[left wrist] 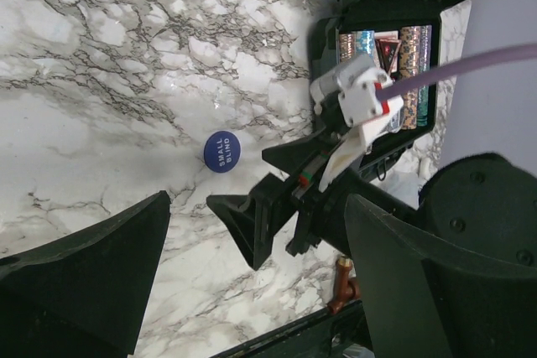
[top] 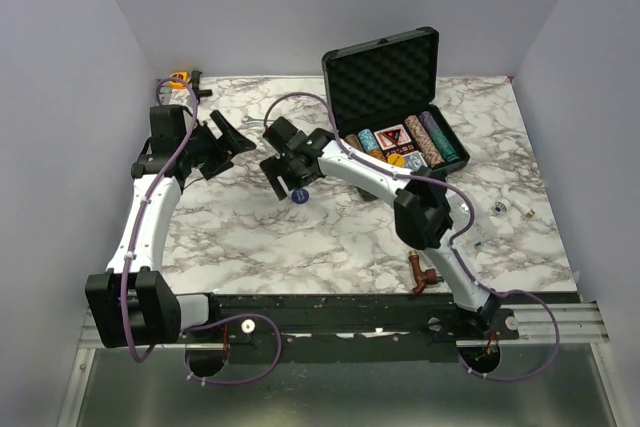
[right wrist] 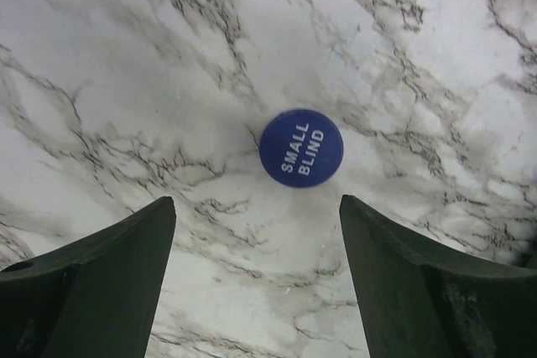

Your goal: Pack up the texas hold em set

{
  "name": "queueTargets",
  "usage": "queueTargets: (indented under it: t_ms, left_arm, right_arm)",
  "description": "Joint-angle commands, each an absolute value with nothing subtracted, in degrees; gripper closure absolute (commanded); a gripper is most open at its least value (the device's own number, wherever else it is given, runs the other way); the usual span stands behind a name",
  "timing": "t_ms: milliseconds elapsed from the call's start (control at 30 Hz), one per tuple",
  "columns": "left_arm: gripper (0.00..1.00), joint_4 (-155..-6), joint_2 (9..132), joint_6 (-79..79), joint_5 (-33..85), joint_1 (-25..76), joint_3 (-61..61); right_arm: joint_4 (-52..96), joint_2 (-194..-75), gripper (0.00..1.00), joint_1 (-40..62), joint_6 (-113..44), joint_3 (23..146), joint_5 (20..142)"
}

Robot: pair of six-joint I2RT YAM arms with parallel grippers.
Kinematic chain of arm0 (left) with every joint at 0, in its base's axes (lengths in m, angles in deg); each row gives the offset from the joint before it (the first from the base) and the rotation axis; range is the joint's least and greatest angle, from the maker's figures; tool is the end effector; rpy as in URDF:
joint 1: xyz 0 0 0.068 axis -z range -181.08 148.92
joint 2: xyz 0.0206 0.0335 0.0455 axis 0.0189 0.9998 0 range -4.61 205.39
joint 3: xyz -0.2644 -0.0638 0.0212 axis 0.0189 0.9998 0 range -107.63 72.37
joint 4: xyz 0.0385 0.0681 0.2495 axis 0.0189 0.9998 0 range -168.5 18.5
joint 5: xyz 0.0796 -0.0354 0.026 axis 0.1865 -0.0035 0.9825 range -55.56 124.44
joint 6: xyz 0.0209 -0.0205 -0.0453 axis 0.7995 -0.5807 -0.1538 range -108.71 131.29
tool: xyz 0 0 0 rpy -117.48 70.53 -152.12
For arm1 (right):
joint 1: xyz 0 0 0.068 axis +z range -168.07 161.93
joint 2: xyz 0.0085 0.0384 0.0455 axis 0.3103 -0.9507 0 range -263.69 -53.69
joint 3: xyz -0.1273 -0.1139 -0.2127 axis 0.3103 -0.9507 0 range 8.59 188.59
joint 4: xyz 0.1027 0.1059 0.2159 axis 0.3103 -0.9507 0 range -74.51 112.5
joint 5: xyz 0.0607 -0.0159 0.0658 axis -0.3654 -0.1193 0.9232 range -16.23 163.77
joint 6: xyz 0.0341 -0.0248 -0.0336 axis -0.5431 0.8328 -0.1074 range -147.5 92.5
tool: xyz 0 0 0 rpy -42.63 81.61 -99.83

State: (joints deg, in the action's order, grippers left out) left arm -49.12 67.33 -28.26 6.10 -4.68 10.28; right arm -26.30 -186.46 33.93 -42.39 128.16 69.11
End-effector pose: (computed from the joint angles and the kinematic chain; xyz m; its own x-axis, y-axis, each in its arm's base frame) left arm 0.2719 0.0002 0.3150 -0.6853 -0.6046 -0.4061 -0.1616 0.6699 -0.7247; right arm 0.3119 0.3945 0.2130 -0.7211 -0.5070 -0.4722 -0.5966 0.8009 0.0512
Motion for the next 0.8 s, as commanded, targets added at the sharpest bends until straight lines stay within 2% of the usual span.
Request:
queueTargets:
  t_ms: [0, 133, 333, 467, 767]
  left_arm:
    - [0.16, -50.0, 66.7, -28.4, 4.6, -5.1, 10.8]
    - [0.16, -50.0, 66.7, -28.4, 4.1, -5.2, 10.7]
    - [0.16, -50.3, 66.7, -28.7, 3.5, -5.5, 10.9]
    - [0.16, -50.4, 66.5, -28.7, 3.6, -5.5, 10.9]
    - [0.16, -50.6, 66.5, -28.7, 3.8, -5.5, 11.2]
  right_arm:
    - [-36.5, -195.0, 0.18, 31.6, -43.5, 137.6, 73.4]
    - [-40.2, -199.4, 0.18, 31.5, -43.3, 144.2, 73.4]
    - [-40.4, -201.1, 0.19, 31.6, -42.8, 144.0, 73.2]
    - [-42.2, -203.3, 0.25, 31.8, -42.4, 144.8, 71.4]
    - [-39.6, -206.4, 0.26, 32.6, -40.6, 144.5, 69.7]
